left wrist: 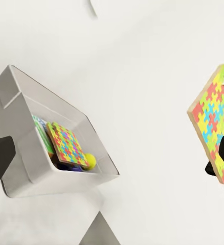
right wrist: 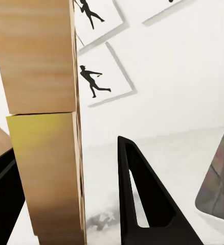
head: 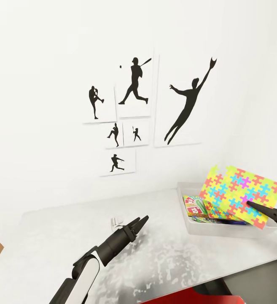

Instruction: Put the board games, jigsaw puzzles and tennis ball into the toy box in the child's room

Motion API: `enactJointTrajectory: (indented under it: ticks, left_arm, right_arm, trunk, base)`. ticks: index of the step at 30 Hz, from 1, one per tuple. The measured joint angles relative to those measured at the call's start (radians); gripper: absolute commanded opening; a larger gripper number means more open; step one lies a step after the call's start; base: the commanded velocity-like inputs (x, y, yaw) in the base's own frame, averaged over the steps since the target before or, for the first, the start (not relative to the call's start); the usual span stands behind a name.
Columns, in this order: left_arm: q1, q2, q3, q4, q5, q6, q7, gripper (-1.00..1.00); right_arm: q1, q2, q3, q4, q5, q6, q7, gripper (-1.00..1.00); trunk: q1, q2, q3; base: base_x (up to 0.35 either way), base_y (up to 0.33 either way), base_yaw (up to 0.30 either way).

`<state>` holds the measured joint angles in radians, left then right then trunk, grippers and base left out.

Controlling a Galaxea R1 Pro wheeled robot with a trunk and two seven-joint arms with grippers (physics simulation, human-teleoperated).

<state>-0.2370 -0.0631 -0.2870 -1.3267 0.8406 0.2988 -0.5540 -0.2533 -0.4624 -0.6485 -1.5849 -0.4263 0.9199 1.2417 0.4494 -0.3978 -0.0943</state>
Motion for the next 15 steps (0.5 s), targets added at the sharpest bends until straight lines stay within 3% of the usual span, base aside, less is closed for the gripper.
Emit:
enactJointTrajectory:
  ticks: [7, 10, 11, 15]
  left_arm:
    - [0.000, 0.001, 0.002, 0.000, 0.001, 0.003, 0.000, 1.00]
    - [0.000, 0.001, 0.004, 0.000, 0.000, 0.005, 0.000, 1.00]
    - [0.000, 0.001, 0.004, 0.000, 0.000, 0.005, 0.000, 1.00]
    - [0.000, 0.001, 0.005, 0.001, -0.001, 0.008, 0.000, 1.00]
  right_arm:
    - [-0.007, 0.001, -0.001, 0.006, -0.005, 0.054, -0.070, -1.00]
    - [-0.039, 0.005, -0.001, 0.037, -0.006, 0.102, -0.160, -1.00]
    - [-0.040, 0.005, -0.001, 0.037, -0.010, 0.105, -0.161, -1.00]
    - [-0.142, 0.043, 0.001, 0.100, -0.015, 0.122, -0.311, -1.00]
  trunk:
    - [0.000, 0.000, 0.000]
    - [0.000, 0.000, 0.000]
    - [0.000, 0.000, 0.000]
    - [0.000, 0.000, 0.000]
  base:
    - [0.000, 0.000, 0.000]
    - [0.000, 0.000, 0.000]
    - [0.000, 0.000, 0.000]
    - [0.000, 0.000, 0.000]
